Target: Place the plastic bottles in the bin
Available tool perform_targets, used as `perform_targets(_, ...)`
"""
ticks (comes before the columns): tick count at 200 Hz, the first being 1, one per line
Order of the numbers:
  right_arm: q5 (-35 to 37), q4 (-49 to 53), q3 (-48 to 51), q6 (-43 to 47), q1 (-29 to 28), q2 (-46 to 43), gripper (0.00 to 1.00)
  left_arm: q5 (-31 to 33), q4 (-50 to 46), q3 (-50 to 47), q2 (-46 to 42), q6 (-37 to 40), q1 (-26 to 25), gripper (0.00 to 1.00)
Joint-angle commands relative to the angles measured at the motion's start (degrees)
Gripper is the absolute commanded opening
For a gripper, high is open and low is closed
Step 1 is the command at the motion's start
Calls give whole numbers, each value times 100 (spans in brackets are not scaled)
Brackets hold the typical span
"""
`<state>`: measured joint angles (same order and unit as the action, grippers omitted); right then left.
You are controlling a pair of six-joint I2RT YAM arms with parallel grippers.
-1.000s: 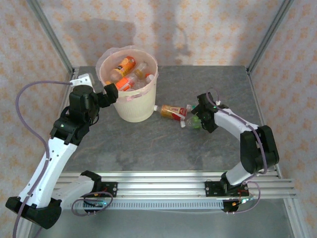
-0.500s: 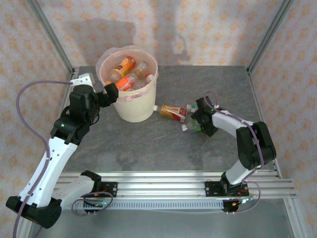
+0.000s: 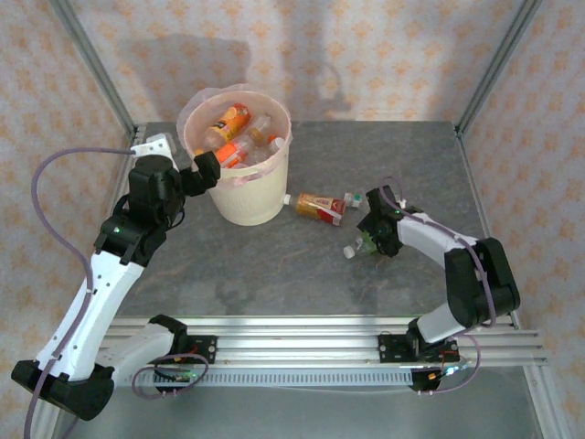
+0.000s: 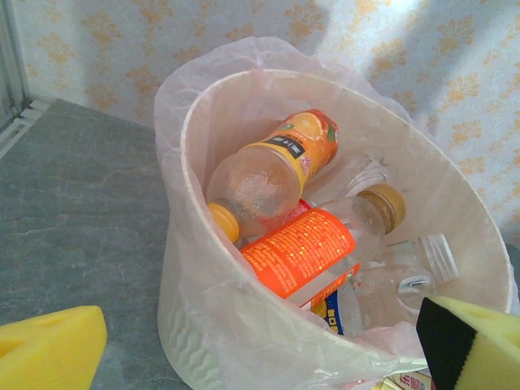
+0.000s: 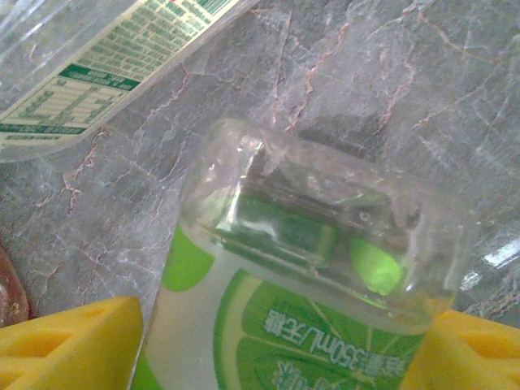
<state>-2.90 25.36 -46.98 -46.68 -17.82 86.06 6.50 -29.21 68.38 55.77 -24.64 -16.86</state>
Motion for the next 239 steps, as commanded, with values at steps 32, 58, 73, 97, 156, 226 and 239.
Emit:
perform_targets(32,-25,379,107,486,30,32,79,259,169,-71,22,-218,-10,100)
perform_targets(58,-69,473,102,593,28,136,81,325,188,-84,39,-269,-10,100)
perform_targets(73,-83,522,114,613,25,238,81,333,192,-82,65,-297,-10,100)
perform_targets(97,-97,521,119,620,-52,390,81,358,183,-85,92,-334,-12,100)
perform_targets(156,-24,504,84,596,-286,618,66,415,170,-89,39,-412,-11,100)
perform_targets(226,409,775,65,745,-432,-301,43,229,259,-158,-13,-376,-10,100)
perform_targets(239,440,777,87,810,-446,-611,41,203,275,-154,-14,-383,-10,100)
